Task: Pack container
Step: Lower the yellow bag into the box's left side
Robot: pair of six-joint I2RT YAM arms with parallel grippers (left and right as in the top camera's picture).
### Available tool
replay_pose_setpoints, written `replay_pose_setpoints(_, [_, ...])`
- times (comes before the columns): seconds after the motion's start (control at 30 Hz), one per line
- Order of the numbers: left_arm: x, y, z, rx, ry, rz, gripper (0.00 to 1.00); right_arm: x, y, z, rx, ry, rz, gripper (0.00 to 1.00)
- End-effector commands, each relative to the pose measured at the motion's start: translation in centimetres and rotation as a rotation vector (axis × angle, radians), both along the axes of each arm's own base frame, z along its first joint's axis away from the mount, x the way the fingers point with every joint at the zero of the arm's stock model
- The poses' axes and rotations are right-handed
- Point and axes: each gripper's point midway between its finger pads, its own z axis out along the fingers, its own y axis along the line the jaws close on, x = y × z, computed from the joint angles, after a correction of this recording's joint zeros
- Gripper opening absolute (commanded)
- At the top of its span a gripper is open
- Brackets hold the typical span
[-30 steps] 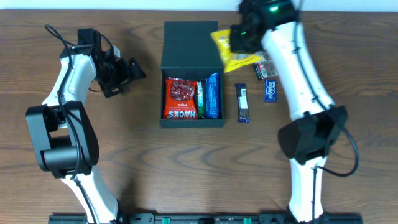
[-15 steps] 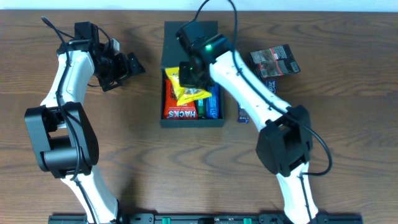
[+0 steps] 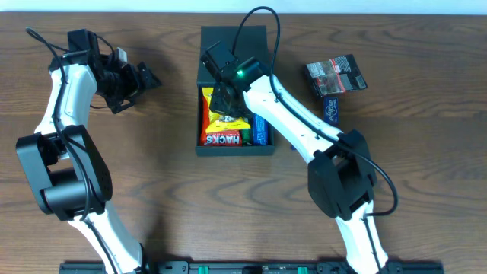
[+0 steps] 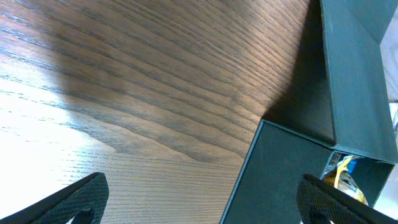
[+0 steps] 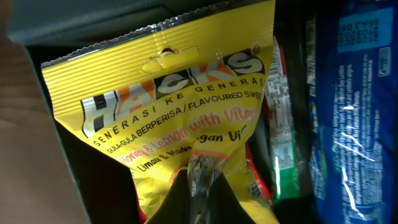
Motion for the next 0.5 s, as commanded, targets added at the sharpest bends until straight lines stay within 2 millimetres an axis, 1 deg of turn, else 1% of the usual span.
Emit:
replay_pose_setpoints(0.0, [0.66,0.01,1.32,-0.004,-0.035,-0.001,0.98,-0.33,1.09,0.58,0.015,-0.026,-0.028,0.02])
replay_pose_setpoints(0.13, [0.66,0.01,1.32,-0.004,-0.036,-0.002,0.98,-0.9,2.01,0.56,0.012,-0.036,0.015,0.02])
replay_pose_setpoints(0.47, [0.63,0.0,1.32,-0.005,-0.034,-0.001,0.98,-0.99,1.81,0.49,-0.006,-0.039,0.027,0.02])
